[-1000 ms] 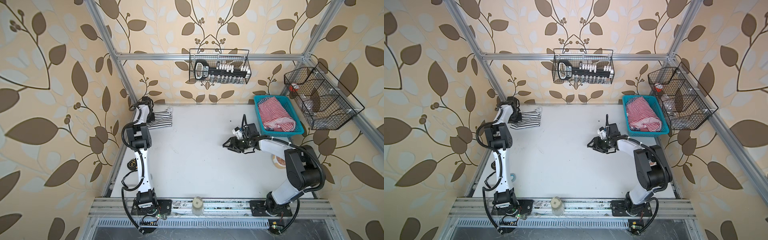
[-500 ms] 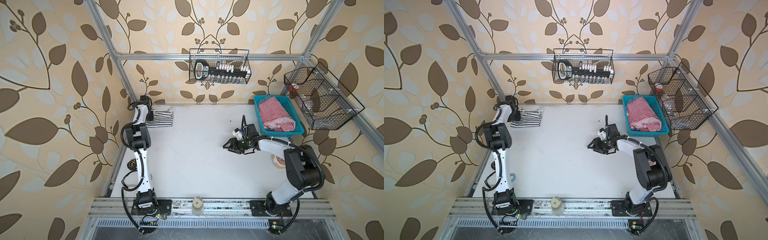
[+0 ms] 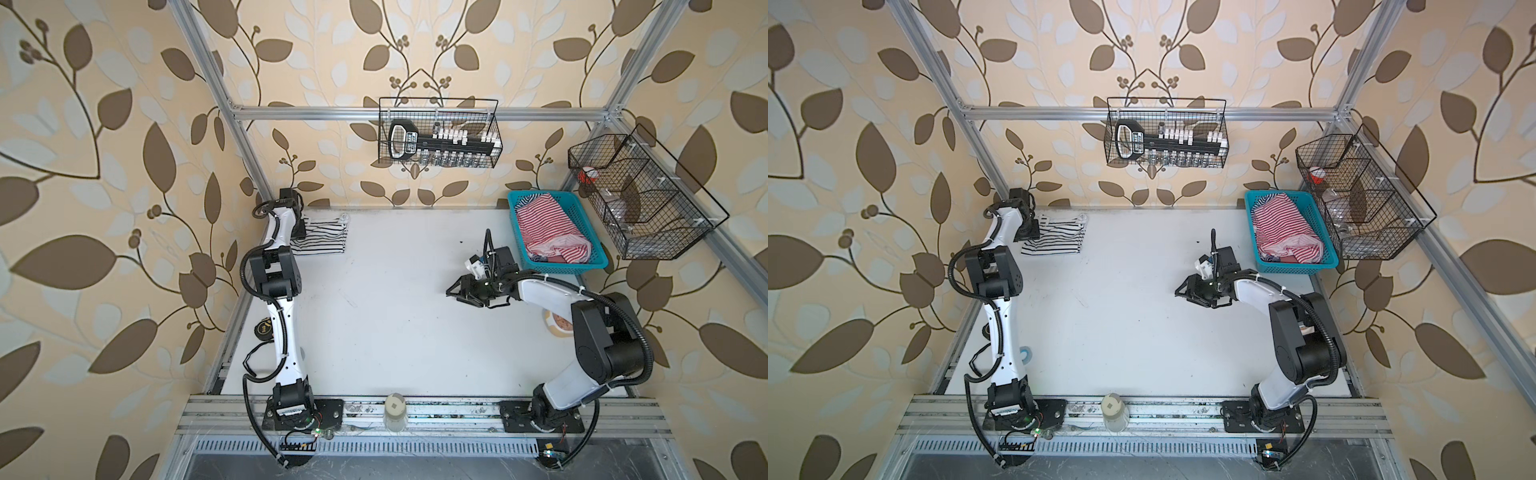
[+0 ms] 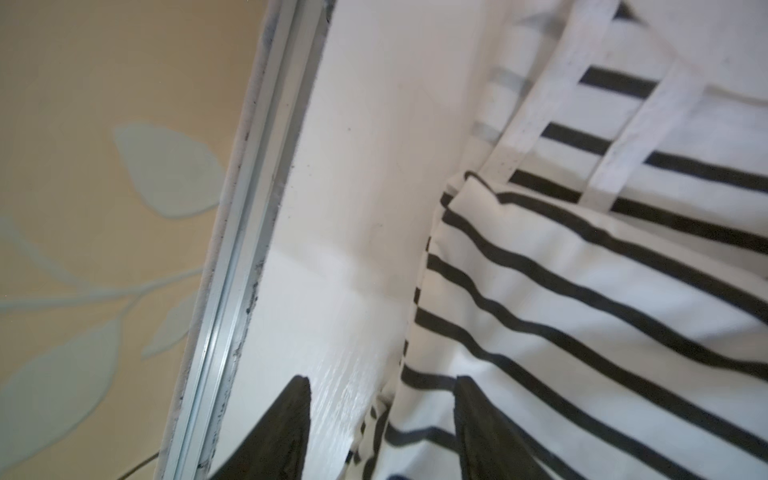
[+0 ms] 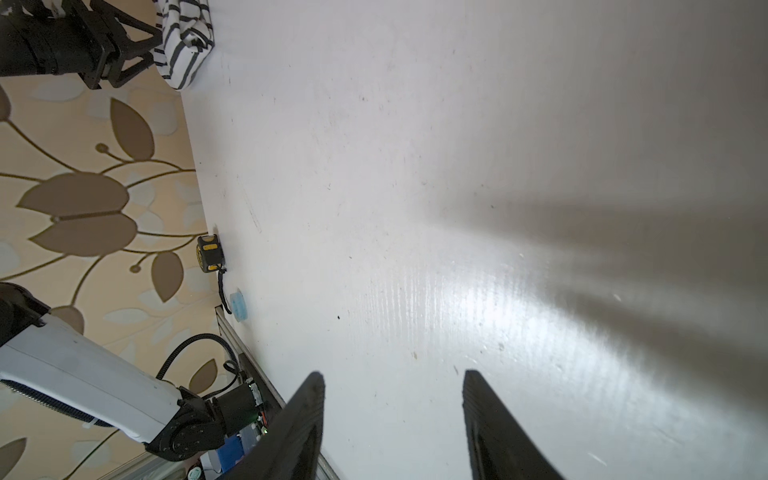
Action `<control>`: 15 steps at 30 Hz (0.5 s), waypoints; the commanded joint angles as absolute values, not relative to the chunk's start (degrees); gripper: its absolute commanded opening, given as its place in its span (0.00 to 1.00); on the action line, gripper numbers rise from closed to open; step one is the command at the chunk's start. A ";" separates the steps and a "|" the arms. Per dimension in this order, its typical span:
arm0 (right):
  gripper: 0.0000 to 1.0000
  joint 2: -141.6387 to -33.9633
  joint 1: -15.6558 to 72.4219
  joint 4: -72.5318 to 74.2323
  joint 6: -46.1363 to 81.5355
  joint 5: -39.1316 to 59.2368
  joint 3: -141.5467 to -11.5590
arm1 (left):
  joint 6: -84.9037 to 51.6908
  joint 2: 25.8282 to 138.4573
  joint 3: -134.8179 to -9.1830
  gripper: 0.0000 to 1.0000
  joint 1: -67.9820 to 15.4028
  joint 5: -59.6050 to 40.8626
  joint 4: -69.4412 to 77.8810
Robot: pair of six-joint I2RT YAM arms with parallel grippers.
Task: Fold and stack the tank tops
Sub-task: 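Release the tank top with the left gripper while the right reaches into the basket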
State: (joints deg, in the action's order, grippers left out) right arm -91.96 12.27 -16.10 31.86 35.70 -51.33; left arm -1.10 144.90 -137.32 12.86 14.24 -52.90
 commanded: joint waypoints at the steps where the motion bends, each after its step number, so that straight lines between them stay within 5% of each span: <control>1: 0.54 -87.37 9.15 -20.38 29.17 34.20 -55.24 | -5.58 134.52 -137.47 0.57 13.59 15.93 -54.35; 9: 0.45 -83.13 -3.52 -39.72 16.92 13.49 -73.21 | -21.74 119.35 -124.31 0.56 11.88 -9.09 -45.54; 15: 0.40 -89.10 -7.00 -42.80 13.12 -3.33 -81.58 | -26.75 112.84 -114.50 0.55 2.95 -14.38 -39.70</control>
